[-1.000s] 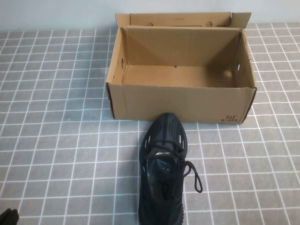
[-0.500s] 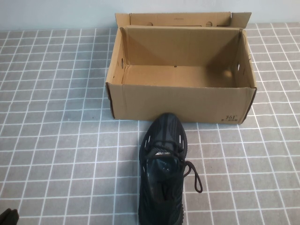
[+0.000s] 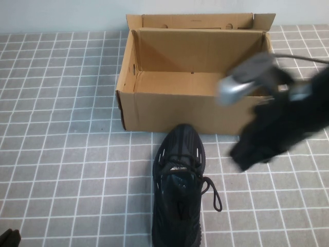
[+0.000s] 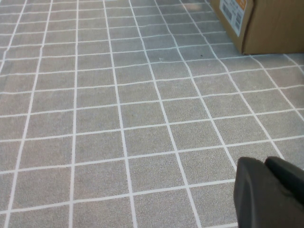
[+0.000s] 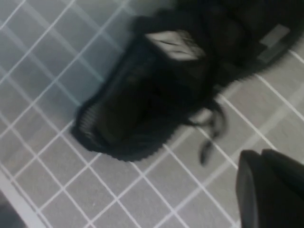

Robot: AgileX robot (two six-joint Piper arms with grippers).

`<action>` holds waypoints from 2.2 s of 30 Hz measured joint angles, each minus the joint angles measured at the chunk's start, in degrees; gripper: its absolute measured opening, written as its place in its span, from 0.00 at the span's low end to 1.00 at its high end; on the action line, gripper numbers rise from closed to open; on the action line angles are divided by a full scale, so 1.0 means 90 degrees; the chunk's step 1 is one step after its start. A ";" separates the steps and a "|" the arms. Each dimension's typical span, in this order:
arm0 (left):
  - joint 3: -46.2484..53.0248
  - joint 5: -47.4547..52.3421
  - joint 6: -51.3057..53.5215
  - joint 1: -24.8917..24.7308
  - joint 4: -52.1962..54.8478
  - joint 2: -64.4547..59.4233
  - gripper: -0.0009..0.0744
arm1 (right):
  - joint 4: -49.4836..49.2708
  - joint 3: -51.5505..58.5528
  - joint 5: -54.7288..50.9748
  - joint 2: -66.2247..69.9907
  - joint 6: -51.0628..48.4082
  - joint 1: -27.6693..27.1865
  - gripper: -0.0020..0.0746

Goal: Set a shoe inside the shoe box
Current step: Pick up the shoe from the table

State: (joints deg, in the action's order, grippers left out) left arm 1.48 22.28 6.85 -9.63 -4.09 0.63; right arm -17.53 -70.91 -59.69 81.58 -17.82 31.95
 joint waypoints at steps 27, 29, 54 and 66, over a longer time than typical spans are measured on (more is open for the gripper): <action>0.0000 0.0000 0.0000 0.0000 0.0000 0.0000 0.01 | 0.1436 -0.1818 0.0267 0.2805 -0.2181 0.1150 0.54; 0.0000 0.0000 0.0000 0.0000 0.0000 0.0000 0.01 | 0.1393 -0.1818 0.0314 0.2805 -0.2181 0.1150 0.52; 0.0000 0.0000 0.0000 0.0000 0.0000 0.0000 0.01 | 0.0985 -0.1859 0.0284 0.2588 -0.1929 0.1187 0.02; 0.0000 0.0000 0.0000 0.0000 0.0000 0.0000 0.01 | 0.1069 -0.3343 -0.1364 0.1167 -0.1603 0.1187 0.02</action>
State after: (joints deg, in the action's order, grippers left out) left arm 1.48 22.28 6.85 -9.63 -4.09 0.63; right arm -7.91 -101.00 -71.96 92.09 -32.25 42.63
